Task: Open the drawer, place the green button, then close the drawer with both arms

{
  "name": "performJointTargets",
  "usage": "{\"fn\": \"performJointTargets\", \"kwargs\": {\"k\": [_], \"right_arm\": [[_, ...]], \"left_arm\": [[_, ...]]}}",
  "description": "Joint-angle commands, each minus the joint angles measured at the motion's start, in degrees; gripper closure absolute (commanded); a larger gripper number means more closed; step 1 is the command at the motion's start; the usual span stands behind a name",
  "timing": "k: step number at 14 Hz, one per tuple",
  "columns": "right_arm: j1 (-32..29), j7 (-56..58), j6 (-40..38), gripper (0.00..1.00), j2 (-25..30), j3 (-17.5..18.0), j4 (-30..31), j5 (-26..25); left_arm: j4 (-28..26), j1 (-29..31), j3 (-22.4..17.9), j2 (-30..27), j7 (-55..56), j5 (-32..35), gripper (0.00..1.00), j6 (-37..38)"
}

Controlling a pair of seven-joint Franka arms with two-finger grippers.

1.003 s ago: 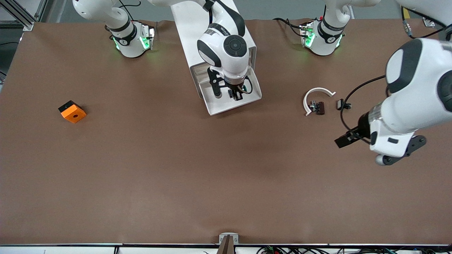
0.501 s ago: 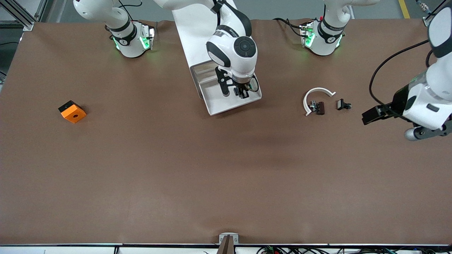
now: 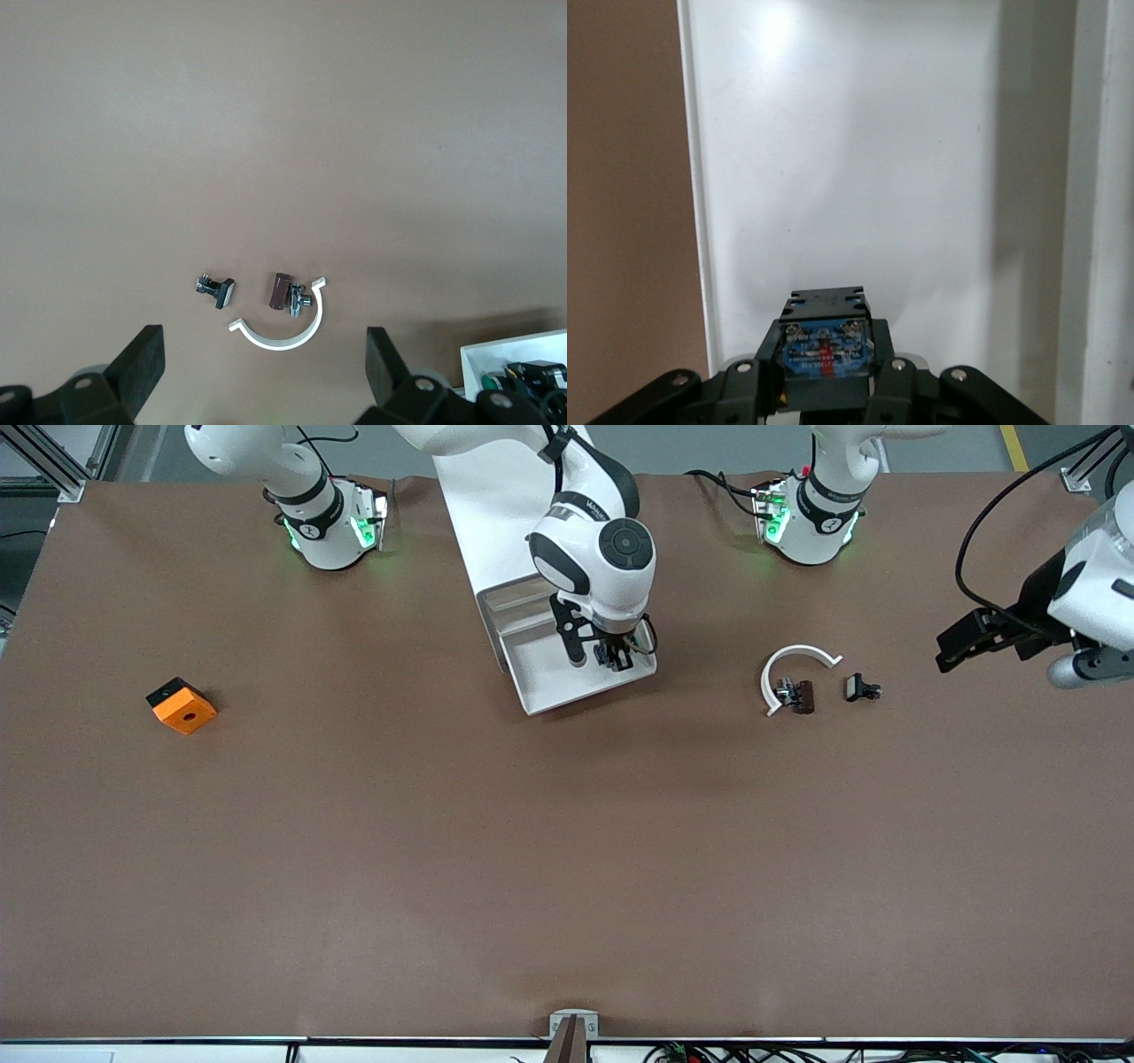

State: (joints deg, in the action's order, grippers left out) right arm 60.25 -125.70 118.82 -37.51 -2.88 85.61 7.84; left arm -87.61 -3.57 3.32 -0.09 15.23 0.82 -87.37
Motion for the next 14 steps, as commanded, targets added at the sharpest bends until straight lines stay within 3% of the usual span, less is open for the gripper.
{"fn": "performJointTargets", "kwargs": {"k": [1, 6, 7, 8, 10, 14], "right_arm": [[0.7, -0.7, 0.0, 1.0, -1.7, -0.6, -1.8, 0.6], [0.6, -0.2, 0.0, 1.0, -1.9, -0.6, -1.8, 0.3], [0.7, 0.2, -0.1, 0.3, -1.9, -0.6, -1.8, 0.0], [1.1, 0.3, -0.1, 0.0, -1.9, -0.6, -1.7, -0.8], [1.9, 0.6, -0.1, 0.0, -1.9, -0.6, -1.7, -4.4], [0.2, 8.9, -0.8, 0.0, -1.2, -0.6, -2.5, -3.7]], "left_arm": [[-2.3, 1.0, 1.0, -2.0, 0.1, 0.6, 0.0, -1.6], [-2.4, 3.0, 1.6, -1.9, 0.1, 0.7, 0.0, -1.7], [-2.4, 2.9, 2.6, -1.9, 0.2, 0.6, 0.0, -1.2], [-2.5, 2.6, 2.8, -1.9, 0.2, 1.0, 0.0, -1.1], [-2.6, 2.7, 3.1, -1.7, 0.1, 1.0, 0.0, -1.3], [-2.4, 2.8, 3.1, -1.5, -0.4, 1.0, 0.0, -1.3]]}}
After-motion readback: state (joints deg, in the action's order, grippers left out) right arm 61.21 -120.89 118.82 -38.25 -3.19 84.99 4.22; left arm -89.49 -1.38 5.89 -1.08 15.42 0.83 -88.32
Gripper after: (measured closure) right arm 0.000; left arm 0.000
